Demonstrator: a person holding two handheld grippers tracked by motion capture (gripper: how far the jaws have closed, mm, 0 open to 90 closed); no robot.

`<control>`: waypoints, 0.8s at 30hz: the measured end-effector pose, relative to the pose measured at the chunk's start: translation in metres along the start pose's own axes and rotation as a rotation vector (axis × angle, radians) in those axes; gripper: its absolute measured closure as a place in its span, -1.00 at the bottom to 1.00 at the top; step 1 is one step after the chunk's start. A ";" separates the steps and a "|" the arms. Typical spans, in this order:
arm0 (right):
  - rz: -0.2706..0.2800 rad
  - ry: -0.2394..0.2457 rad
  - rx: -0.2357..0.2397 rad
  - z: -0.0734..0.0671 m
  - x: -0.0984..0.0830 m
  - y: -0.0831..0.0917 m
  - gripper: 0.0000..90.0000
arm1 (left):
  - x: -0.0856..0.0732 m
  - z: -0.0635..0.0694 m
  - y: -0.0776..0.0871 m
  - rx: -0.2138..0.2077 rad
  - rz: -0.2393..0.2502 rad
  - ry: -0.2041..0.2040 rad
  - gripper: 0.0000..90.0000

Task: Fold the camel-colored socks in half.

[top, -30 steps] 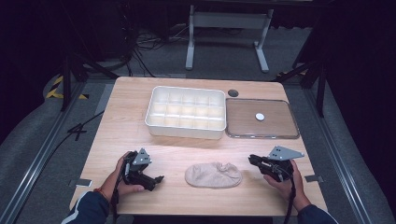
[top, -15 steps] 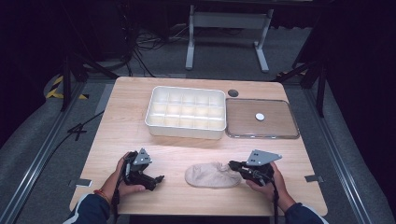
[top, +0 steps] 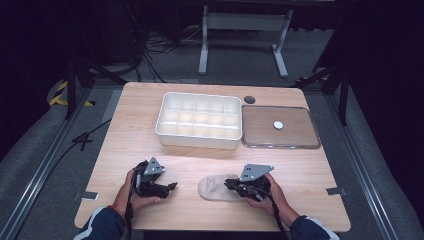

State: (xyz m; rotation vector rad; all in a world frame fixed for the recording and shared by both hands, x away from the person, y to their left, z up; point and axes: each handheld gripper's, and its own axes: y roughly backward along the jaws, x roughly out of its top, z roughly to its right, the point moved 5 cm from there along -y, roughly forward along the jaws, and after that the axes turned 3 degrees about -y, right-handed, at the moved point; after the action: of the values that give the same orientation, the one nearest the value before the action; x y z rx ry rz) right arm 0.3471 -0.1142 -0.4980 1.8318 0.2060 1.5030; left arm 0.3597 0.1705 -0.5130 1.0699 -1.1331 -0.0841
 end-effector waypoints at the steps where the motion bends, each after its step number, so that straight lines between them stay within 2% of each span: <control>1: -0.031 0.003 -0.008 -0.003 -0.001 -0.006 0.89 | 0.006 0.003 0.000 -0.013 0.023 0.014 -0.43; 3: -0.039 0.003 -0.004 -0.003 -0.002 -0.008 0.89 | 0.010 0.005 0.000 -0.019 0.039 0.020 -0.40; 4: -0.052 0.008 -0.008 -0.004 -0.004 -0.010 0.89 | 0.015 0.010 -0.001 -0.042 0.061 0.023 -0.40; 6: -0.061 0.008 -0.016 -0.005 -0.005 -0.013 0.90 | 0.023 0.019 -0.005 -0.059 0.070 0.012 -0.34; 7: -0.063 0.005 -0.016 -0.005 -0.005 -0.013 0.91 | 0.028 0.025 -0.009 -0.080 0.071 0.005 -0.32; 10: -0.052 -0.015 -0.012 -0.005 -0.006 -0.015 0.92 | 0.039 0.039 -0.019 -0.095 0.065 -0.019 -0.30; 13: -0.049 -0.008 -0.019 -0.008 -0.004 -0.018 0.93 | 0.048 0.049 -0.030 -0.101 0.057 -0.042 -0.31; 16: -0.047 -0.005 -0.027 -0.010 -0.001 -0.022 0.93 | 0.051 0.055 -0.040 -0.104 0.030 -0.078 -0.33; 19: -0.048 0.001 -0.029 -0.011 0.000 -0.024 0.93 | 0.048 0.059 -0.047 -0.078 -0.003 -0.130 -0.33; 23: -0.047 0.011 -0.035 -0.012 0.000 -0.023 0.93 | 0.045 0.057 -0.047 -0.103 0.001 -0.106 -0.33; 24: -0.048 0.023 -0.040 -0.012 0.000 -0.023 0.93 | 0.045 0.057 -0.047 -0.105 -0.004 -0.112 -0.33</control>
State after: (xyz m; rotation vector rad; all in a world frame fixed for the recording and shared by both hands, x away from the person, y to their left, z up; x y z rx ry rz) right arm 0.3435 -0.0920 -0.5120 1.7665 0.2277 1.4847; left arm 0.3577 0.0843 -0.5151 0.9837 -1.2142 -0.2071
